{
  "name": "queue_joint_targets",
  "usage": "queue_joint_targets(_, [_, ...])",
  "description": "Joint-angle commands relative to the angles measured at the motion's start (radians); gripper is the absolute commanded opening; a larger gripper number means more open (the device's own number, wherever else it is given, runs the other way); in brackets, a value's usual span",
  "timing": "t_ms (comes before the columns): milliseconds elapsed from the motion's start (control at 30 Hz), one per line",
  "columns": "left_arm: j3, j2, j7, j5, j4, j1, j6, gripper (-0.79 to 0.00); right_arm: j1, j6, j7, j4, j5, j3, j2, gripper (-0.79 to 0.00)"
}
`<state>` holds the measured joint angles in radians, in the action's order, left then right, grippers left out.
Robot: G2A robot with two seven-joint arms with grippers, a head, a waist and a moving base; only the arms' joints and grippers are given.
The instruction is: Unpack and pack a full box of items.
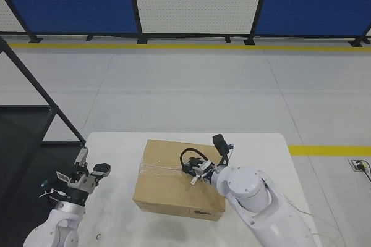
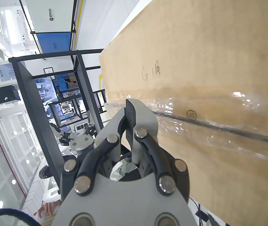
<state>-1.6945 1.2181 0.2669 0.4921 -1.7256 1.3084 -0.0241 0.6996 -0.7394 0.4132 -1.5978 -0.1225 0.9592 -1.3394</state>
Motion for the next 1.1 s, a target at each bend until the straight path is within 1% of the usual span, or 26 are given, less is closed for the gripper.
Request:
queue_joint_targets(0, [0.008,0.0,0.01,0.004,-0.002,0.0,0.008,0.0,0.004,0.02,0.004,0.014,-0.019,-0.014,-0.006,-0.785])
queue_joint_targets(100, [0.012,0.0,0.003,0.006,0.008,-0.019,0.026,0.0,-0.049,0.03,0.006,0.079,-0.054,-0.077,-0.031,-0.785])
queue_joint_targets(267, [-0.001,-0.002,0.009,0.01,0.021,-0.025,0.042,0.0,-0.182,0.042,-0.031,0.242,-0.123,-0.199,-0.098,-0.785])
queue_joint_targets(433, [-0.018,-0.004,0.029,0.018,0.023,-0.01,0.04,0.0,-0.269,0.045,-0.07,0.373,-0.178,-0.259,-0.153,-0.785])
queue_joint_targets(567, [-0.018,-0.005,0.036,0.021,0.016,-0.004,0.038,0.0,-0.303,0.046,-0.067,0.433,-0.192,-0.278,-0.177,-0.785])
queue_joint_targets(667, [-0.009,-0.005,0.049,0.02,0.004,-0.007,0.045,0.0,-0.3,0.05,-0.067,0.439,-0.177,-0.275,-0.18,-0.785])
queue_joint_targets(800, [0.012,-0.007,0.073,-0.009,-0.021,-0.018,0.056,0.0,-0.252,0.057,-0.073,0.374,-0.127,-0.242,-0.161,-0.785])
queue_joint_targets(933, [0.041,-0.01,0.119,-0.042,-0.049,-0.036,0.09,0.0,-0.165,0.04,-0.1,0.26,-0.075,-0.167,-0.128,-0.785])
queue_joint_targets(1067, [0.07,-0.017,0.19,-0.079,-0.07,-0.067,0.159,0.0,-0.049,0.041,-0.116,0.114,-0.024,-0.075,-0.092,-0.785])
